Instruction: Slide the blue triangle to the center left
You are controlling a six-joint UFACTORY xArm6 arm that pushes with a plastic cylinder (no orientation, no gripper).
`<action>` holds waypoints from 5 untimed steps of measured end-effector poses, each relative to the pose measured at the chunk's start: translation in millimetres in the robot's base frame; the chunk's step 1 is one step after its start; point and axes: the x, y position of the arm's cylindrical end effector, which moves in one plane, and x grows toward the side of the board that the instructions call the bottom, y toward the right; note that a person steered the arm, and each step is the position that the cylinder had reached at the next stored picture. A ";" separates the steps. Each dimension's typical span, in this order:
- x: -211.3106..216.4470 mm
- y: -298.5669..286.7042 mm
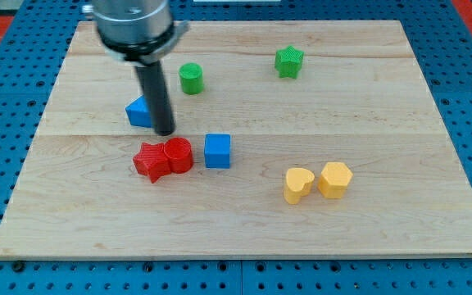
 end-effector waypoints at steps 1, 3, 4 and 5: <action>-27.7 6.9; -23.5 -97.9; -17.8 -98.9; -29.8 -44.2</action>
